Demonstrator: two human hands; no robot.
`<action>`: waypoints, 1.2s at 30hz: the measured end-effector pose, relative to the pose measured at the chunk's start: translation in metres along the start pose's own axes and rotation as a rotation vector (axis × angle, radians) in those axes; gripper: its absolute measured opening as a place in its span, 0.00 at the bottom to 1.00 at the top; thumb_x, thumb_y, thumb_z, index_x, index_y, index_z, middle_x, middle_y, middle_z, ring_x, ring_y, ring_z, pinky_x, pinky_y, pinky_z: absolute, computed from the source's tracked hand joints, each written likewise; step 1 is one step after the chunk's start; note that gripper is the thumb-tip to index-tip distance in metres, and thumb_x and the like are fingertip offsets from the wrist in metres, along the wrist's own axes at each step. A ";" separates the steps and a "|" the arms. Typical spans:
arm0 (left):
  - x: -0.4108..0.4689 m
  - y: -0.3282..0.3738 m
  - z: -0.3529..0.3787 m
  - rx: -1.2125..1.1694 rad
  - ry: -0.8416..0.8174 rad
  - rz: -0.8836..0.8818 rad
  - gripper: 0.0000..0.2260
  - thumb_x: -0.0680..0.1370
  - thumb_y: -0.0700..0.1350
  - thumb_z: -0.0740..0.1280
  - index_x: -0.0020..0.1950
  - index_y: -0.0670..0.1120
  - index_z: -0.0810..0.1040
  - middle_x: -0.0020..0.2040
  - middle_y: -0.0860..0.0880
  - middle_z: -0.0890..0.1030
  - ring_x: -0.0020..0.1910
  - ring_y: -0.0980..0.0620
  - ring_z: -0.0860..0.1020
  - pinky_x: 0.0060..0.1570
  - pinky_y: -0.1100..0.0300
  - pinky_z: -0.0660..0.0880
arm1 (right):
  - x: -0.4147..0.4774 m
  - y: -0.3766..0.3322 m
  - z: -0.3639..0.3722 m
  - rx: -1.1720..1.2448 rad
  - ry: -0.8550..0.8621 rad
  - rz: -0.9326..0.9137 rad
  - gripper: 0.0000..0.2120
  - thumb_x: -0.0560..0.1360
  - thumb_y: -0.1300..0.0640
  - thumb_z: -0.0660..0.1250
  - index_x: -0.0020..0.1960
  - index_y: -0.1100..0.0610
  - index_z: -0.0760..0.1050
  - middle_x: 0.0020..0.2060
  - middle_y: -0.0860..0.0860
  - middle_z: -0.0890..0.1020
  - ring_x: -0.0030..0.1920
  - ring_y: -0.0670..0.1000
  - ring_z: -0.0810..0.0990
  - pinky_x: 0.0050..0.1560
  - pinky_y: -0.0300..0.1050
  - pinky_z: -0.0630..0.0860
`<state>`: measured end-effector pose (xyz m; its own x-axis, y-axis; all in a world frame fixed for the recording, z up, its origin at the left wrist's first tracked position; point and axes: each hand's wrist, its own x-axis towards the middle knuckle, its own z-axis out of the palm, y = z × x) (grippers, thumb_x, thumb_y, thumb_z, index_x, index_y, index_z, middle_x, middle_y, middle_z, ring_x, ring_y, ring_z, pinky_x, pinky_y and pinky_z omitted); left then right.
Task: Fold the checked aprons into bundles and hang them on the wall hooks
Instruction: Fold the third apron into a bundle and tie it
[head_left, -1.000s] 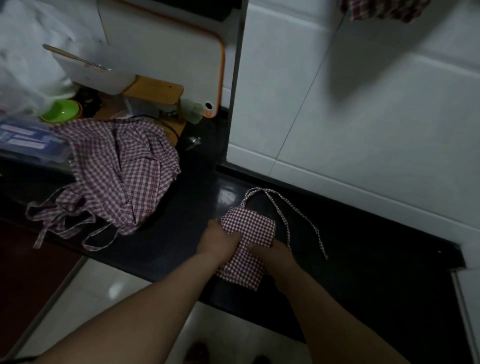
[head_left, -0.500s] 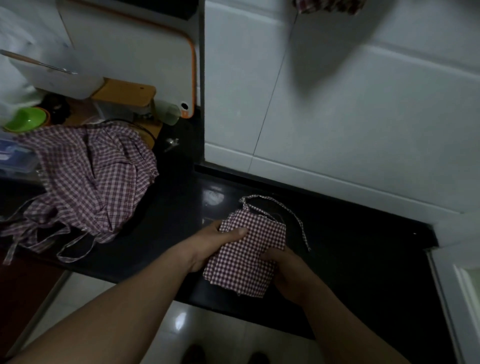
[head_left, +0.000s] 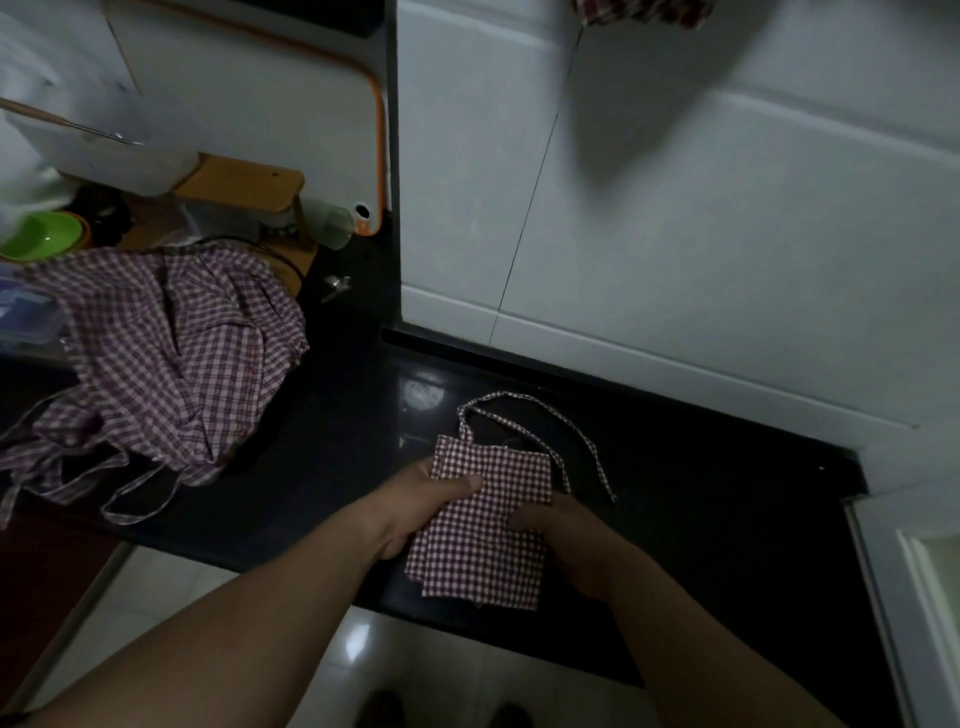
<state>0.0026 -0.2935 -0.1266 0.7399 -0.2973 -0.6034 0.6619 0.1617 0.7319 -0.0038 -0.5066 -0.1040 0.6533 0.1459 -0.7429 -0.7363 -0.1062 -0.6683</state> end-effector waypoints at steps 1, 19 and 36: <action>0.002 -0.004 0.000 0.000 0.041 0.017 0.17 0.77 0.43 0.76 0.65 0.43 0.81 0.58 0.43 0.86 0.58 0.43 0.85 0.65 0.43 0.78 | 0.002 -0.004 0.000 -0.060 0.066 -0.047 0.19 0.74 0.60 0.69 0.66 0.56 0.76 0.58 0.54 0.83 0.59 0.55 0.82 0.62 0.56 0.78; 0.018 -0.013 0.051 0.120 0.383 0.317 0.14 0.78 0.39 0.70 0.63 0.48 0.81 0.56 0.51 0.85 0.54 0.53 0.84 0.59 0.51 0.81 | 0.047 -0.106 0.055 -0.930 0.309 -0.552 0.07 0.78 0.58 0.69 0.44 0.59 0.84 0.44 0.53 0.85 0.46 0.51 0.82 0.53 0.48 0.78; -0.015 -0.017 0.047 -0.044 0.387 0.074 0.13 0.79 0.56 0.72 0.55 0.48 0.82 0.51 0.48 0.88 0.50 0.49 0.86 0.52 0.52 0.83 | 0.003 -0.007 0.021 0.245 0.301 -0.157 0.10 0.84 0.58 0.63 0.56 0.64 0.79 0.48 0.60 0.87 0.42 0.54 0.85 0.44 0.48 0.81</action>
<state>-0.0255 -0.3356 -0.1151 0.7710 0.0918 -0.6302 0.6032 0.2122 0.7688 -0.0007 -0.4853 -0.1007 0.7567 -0.1567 -0.6347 -0.6198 0.1370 -0.7727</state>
